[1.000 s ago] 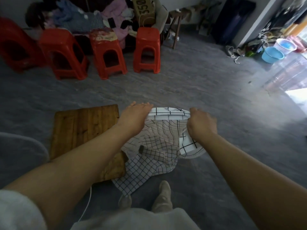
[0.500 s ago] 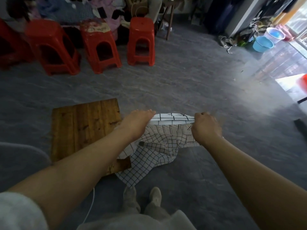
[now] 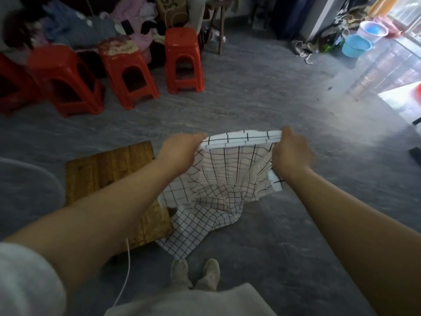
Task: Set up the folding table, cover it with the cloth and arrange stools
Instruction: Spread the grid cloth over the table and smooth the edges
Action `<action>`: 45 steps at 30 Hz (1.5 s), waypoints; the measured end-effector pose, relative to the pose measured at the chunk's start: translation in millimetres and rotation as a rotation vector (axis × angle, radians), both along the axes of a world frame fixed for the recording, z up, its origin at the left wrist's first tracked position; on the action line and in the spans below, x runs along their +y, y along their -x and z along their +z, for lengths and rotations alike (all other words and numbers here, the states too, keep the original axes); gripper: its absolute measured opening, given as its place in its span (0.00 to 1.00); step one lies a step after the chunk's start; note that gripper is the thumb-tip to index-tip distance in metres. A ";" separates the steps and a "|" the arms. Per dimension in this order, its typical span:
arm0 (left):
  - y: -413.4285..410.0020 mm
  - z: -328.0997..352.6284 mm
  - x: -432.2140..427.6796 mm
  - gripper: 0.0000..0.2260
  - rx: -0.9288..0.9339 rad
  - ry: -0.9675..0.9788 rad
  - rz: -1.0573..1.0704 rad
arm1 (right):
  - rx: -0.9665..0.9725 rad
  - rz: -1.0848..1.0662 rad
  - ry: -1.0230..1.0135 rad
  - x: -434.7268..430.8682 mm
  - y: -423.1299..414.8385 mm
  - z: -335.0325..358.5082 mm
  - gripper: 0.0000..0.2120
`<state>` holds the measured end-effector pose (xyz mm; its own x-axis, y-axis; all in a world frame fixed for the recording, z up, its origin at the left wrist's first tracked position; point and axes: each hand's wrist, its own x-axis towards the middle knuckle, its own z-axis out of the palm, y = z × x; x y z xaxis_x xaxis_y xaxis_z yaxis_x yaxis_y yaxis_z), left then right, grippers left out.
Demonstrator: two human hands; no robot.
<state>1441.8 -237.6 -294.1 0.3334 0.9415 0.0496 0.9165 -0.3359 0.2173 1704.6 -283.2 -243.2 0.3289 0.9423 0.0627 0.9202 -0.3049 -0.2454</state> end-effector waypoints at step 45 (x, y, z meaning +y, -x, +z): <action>19.2 -0.5 140.3 0.35 -0.112 -0.081 -0.134 | -0.234 -0.005 -0.127 123.8 -11.3 50.8 0.20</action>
